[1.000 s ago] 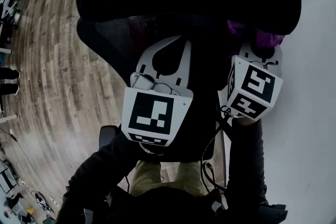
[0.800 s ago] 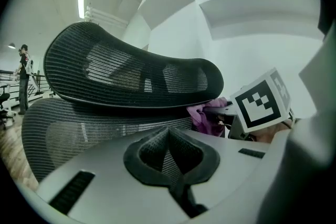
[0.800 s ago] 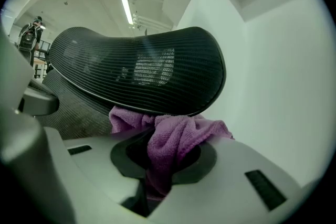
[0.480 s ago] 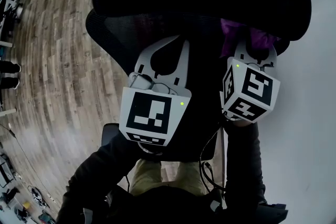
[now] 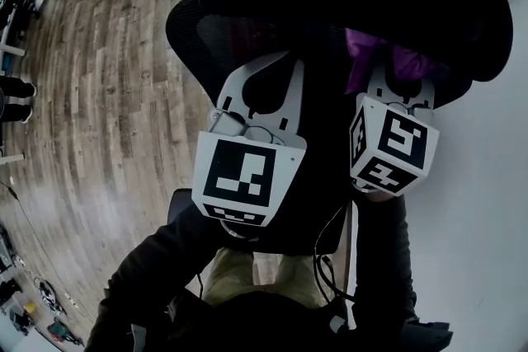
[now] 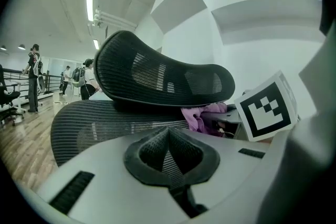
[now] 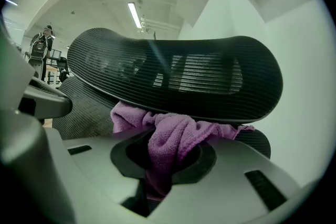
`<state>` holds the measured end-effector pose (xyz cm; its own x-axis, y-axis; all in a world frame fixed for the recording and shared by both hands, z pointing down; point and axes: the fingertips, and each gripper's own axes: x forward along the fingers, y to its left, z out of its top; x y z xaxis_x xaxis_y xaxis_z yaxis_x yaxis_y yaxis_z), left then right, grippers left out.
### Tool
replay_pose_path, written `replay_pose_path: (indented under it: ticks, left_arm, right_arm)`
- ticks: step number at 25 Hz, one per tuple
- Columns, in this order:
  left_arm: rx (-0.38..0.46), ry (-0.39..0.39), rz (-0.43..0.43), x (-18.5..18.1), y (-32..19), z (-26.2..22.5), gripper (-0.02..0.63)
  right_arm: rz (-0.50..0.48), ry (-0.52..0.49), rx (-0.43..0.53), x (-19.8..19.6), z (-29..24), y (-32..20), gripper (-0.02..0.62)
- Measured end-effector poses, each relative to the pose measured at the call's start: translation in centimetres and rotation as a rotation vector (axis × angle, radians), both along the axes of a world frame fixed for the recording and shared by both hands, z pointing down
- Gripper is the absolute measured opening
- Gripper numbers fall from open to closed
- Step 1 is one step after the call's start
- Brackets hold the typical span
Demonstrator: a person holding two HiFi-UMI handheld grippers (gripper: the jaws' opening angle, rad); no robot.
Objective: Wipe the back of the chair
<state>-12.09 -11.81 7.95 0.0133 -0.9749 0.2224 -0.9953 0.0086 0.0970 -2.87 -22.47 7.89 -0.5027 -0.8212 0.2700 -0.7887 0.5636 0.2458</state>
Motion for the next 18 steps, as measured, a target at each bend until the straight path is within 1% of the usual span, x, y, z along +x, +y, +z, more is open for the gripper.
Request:
replay_pose_path:
  ticks: [4, 18]
  left_arm:
    - [0.002, -0.001, -0.011, -1.3, 0.8, 0.0, 0.0]
    - [0.013, 0.008, -0.061, -5.5, 3.2, -0.1, 0.0]
  right_arm:
    - [-0.016, -0.006, -0.006, -1.6, 0.1, 1.0, 0.066]
    - [-0.117, -0.003, -0.027, -8.2, 0.5, 4.3, 0.066]
